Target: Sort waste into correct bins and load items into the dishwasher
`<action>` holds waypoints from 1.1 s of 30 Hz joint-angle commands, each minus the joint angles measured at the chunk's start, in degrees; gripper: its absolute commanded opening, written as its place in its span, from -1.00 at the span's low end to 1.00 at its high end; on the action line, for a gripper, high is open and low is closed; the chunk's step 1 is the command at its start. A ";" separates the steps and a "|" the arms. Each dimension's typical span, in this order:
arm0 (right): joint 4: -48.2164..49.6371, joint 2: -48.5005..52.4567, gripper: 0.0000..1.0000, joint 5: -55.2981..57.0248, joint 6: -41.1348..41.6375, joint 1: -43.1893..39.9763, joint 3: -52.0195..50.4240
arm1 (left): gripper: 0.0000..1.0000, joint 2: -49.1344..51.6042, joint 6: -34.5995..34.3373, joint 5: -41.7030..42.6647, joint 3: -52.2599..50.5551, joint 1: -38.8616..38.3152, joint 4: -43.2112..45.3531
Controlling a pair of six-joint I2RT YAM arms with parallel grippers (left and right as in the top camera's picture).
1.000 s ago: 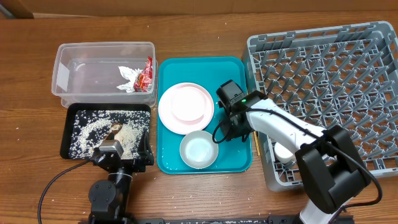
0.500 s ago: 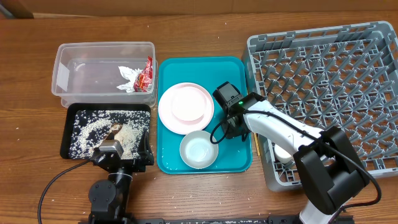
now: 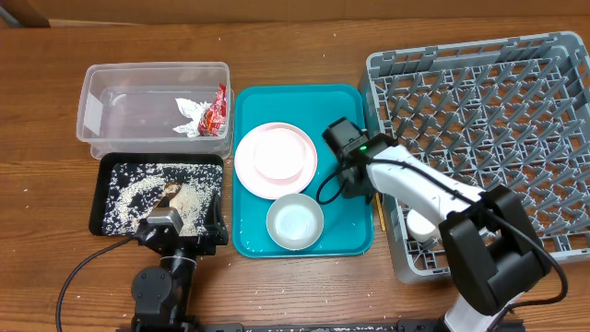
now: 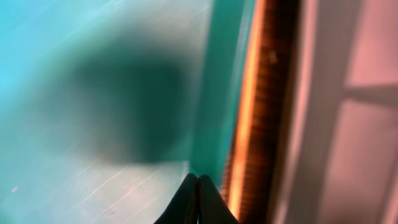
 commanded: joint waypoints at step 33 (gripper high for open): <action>-0.42 -1.49 -0.61 -0.61 -2.27 -4.79 1.14 | 1.00 -0.61 0.66 0.02 -0.68 -0.52 0.37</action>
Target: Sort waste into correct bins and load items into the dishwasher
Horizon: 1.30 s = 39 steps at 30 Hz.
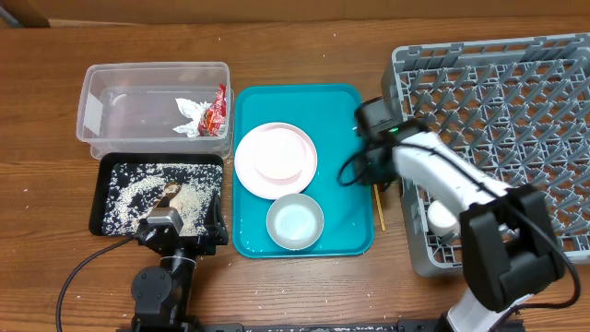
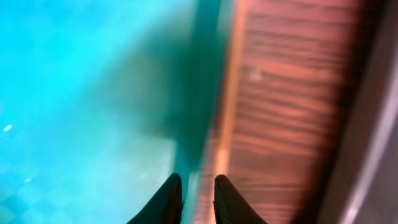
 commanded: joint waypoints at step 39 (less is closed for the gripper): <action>3.06 2.54 -0.12 2.19 3.28 0.83 0.85 | 1.00 -0.61 0.66 0.02 -0.68 -0.52 0.37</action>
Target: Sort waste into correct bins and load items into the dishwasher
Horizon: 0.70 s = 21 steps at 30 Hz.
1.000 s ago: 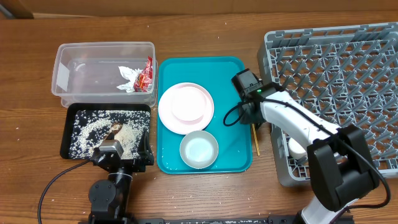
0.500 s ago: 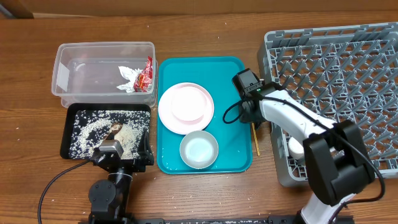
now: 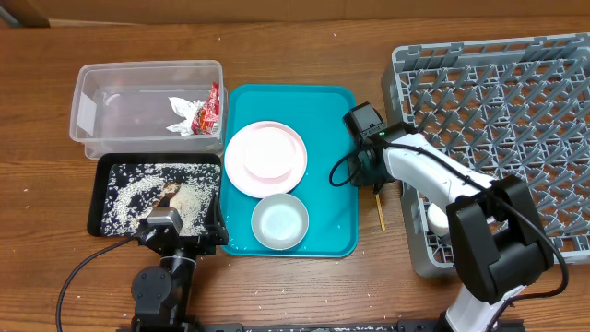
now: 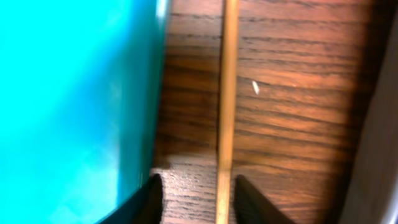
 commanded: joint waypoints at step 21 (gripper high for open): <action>4.28 0.68 -0.78 -0.09 -0.31 0.48 -4.96 | 1.00 -0.61 0.66 0.02 -0.68 -0.52 0.39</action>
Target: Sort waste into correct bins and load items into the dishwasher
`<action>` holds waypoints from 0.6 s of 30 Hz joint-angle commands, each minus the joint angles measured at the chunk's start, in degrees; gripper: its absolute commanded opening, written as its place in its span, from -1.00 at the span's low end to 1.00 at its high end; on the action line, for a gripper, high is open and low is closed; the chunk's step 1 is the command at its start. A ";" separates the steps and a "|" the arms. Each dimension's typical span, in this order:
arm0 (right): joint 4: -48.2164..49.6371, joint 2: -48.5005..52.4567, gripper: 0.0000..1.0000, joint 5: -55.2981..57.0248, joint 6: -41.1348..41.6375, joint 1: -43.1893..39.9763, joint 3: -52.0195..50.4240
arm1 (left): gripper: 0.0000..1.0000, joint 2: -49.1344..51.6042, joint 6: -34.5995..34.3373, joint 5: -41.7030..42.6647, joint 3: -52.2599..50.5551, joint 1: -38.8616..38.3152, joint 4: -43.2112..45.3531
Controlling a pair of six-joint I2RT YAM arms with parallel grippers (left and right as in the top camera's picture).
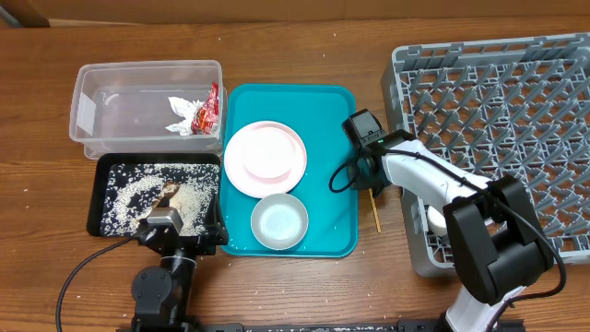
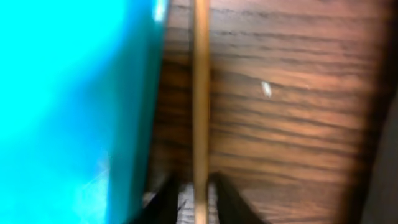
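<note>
A thin wooden chopstick (image 1: 375, 214) lies on the table in the gap between the teal tray (image 1: 336, 138) and the grey dish rack (image 1: 489, 120). My right gripper (image 1: 371, 187) is down over its far end. In the right wrist view the chopstick (image 2: 200, 93) runs straight up the frame, and the right gripper (image 2: 198, 190) has its dark fingers (image 2: 166, 198) pressed close on either side of it. On the tray sit a pink plate (image 1: 265, 157) and a pale bowl (image 1: 279, 221). My left arm (image 1: 166, 226) rests folded at the front; its jaws cannot be made out.
A clear bin (image 1: 92, 111) at the back left holds crumpled paper and a red wrapper (image 1: 210, 109). In front of it is a black tray (image 1: 101, 198) strewn with rice. A white cup (image 1: 433, 219) stands in the rack's near left corner.
My right gripper's jaws, then wide apart astride the chopstick, have drawn in against it. The chopstick's near end lies slightly further left. Tray, bins and rack have not moved.
At first the rack stood against the tray, with my right gripper shut over the tray's right edge. Then the rack stood further right and the jaws were slightly apart. Later the tray and bins lay further left, baring the chopstick between open jaws, which now grip it.
</note>
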 commanded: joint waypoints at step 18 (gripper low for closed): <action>-16.02 -8.59 -0.92 16.13 -3.67 -2.16 21.29 | 1.00 -0.61 0.66 0.04 -0.68 -0.52 0.35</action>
